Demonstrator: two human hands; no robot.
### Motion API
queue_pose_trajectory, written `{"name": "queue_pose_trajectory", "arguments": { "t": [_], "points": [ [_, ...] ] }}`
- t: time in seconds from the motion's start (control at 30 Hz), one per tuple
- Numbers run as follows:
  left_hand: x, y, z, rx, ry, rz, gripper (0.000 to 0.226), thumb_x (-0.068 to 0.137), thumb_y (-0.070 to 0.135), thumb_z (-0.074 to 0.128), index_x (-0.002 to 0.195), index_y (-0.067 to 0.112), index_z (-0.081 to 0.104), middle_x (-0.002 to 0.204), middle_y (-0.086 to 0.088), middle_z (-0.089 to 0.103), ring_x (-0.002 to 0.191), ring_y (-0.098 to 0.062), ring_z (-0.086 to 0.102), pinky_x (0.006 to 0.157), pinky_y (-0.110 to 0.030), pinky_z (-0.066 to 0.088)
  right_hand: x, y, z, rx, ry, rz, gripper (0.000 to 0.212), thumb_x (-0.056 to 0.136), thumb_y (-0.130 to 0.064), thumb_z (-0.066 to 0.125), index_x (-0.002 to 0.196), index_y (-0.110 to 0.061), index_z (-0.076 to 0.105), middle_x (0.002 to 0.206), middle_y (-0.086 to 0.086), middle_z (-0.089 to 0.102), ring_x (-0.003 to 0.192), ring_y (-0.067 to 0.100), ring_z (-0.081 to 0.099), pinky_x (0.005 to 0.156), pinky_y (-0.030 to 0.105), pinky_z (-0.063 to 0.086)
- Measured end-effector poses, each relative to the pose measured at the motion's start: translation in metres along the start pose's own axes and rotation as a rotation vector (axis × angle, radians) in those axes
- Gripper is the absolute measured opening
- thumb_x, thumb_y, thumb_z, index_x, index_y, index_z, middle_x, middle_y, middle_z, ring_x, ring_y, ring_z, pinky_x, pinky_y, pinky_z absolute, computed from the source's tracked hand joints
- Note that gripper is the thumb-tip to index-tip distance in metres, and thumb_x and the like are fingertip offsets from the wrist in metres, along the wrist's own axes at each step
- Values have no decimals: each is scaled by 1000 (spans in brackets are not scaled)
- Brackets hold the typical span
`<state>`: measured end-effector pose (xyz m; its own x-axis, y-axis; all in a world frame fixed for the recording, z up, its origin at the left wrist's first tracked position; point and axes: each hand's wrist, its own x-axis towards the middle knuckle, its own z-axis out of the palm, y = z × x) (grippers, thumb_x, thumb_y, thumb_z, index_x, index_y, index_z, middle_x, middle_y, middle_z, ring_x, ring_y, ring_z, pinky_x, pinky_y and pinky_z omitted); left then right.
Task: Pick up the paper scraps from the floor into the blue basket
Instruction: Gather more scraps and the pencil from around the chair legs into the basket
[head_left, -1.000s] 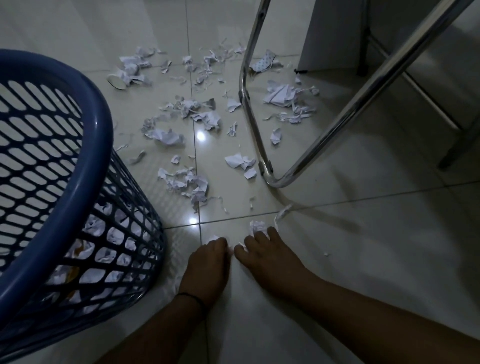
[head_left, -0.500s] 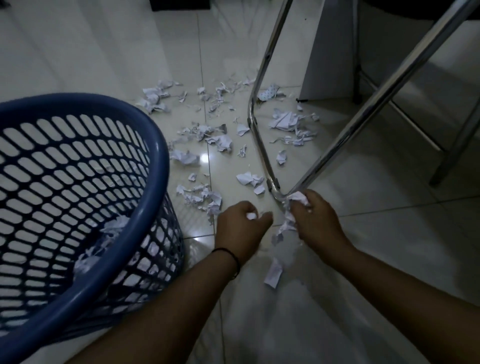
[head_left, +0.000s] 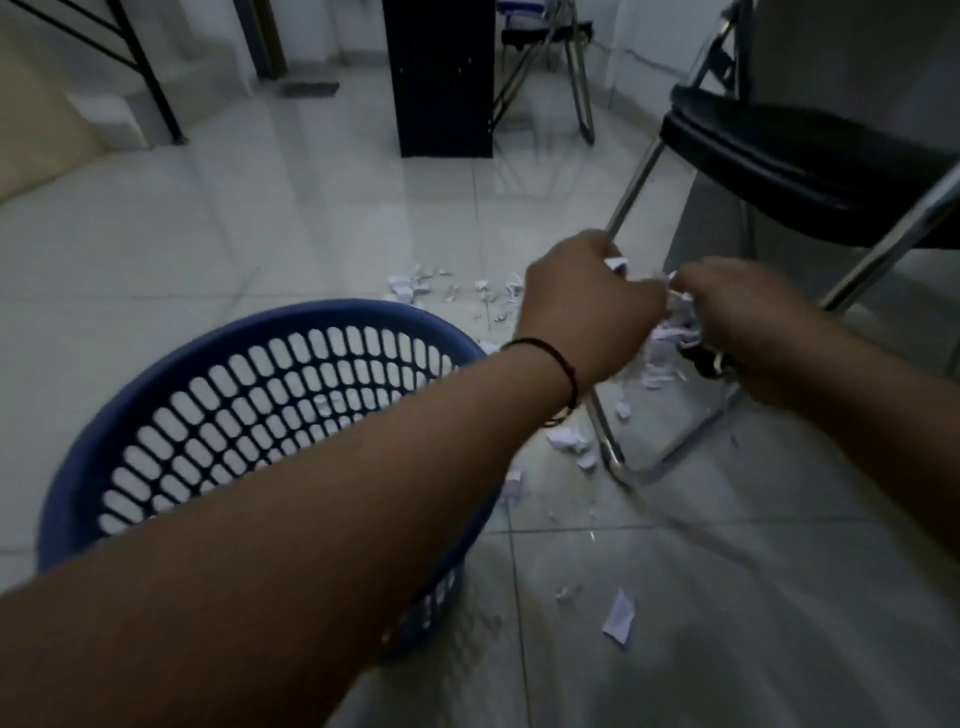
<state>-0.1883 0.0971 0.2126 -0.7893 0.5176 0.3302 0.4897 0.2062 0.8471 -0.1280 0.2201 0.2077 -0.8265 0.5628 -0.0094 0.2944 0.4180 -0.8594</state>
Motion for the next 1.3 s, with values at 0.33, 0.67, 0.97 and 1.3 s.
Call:
{"name": "queue_pose_trajectory", "arguments": {
  "t": [0.33,0.67,0.97,1.3],
  "points": [
    [5,-90,-182,449,-229,-391,8,79,21,61,76,13,61,65,-1,56,52,-11,48,31,-11,32,-16,-112,103,28,-126,-230,19,90,-21,44,74,-18,53,81,5,53,71,22,51,64,39,44],
    [-2,-137,-202,376,-445,-799,41,92,50,41,99,13,57,92,-7,64,80,-20,59,70,-38,52,-23,-91,182,294,-458,181,24,96,-35,47,109,-16,54,87,9,61,59,15,61,49,23,42],
    [13,-137,-208,499,-147,-380,21,89,35,52,94,17,63,80,1,65,63,-11,55,52,-20,42,-18,-88,181,-248,-673,-21,28,90,-30,56,116,-27,63,119,-11,60,96,5,54,80,24,40],
    [4,-62,-123,434,-155,55,13,85,36,59,94,28,57,76,13,58,67,1,53,53,-9,34,-7,-77,71,-438,-275,-209,11,88,-34,57,85,-28,66,73,-11,69,62,4,66,54,24,53]
  ]
}}
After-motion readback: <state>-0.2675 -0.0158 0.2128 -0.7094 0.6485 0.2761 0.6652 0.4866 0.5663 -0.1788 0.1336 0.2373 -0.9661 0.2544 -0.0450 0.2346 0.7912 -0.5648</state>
